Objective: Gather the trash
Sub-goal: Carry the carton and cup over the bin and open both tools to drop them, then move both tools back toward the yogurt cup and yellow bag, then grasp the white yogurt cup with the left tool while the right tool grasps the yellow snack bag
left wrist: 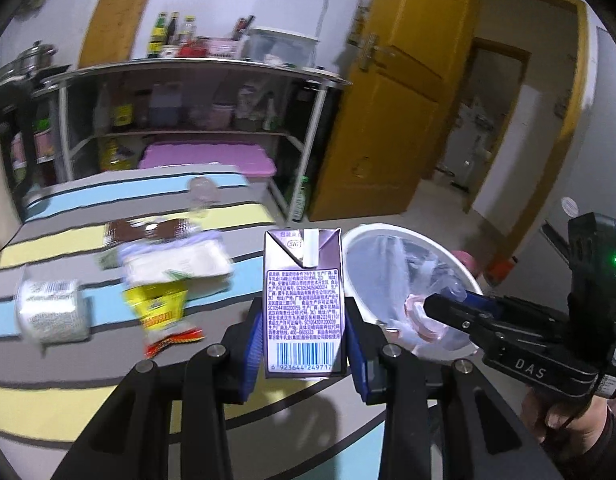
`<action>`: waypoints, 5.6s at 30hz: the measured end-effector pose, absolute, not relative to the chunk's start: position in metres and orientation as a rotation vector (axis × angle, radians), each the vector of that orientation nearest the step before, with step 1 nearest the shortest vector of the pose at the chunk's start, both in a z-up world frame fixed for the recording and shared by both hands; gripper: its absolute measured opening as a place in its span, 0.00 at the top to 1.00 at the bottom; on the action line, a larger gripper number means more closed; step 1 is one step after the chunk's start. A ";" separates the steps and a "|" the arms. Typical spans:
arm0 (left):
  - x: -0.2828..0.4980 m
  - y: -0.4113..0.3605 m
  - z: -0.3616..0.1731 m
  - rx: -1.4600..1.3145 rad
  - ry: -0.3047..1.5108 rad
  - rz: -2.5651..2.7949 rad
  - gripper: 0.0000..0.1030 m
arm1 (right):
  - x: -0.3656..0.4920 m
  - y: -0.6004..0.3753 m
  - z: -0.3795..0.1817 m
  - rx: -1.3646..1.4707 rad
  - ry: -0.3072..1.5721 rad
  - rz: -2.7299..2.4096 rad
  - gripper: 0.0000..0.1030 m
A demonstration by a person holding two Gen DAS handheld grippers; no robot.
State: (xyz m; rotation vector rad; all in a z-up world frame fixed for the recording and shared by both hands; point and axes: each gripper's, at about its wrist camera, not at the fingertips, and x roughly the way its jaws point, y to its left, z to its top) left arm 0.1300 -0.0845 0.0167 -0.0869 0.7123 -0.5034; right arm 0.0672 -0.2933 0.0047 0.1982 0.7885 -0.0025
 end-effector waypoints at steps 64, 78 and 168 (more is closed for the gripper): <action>0.140 -0.163 0.007 -0.026 0.756 -0.644 0.60 | 0.030 -0.355 0.000 0.271 0.814 -0.148 0.58; 0.102 -0.083 0.012 -0.067 0.734 -0.468 0.60 | 0.032 -0.290 0.012 0.211 0.803 0.004 0.58; 0.171 0.095 -0.031 -0.199 0.758 -0.158 0.94 | 0.189 -0.138 -0.059 0.120 0.978 0.267 0.66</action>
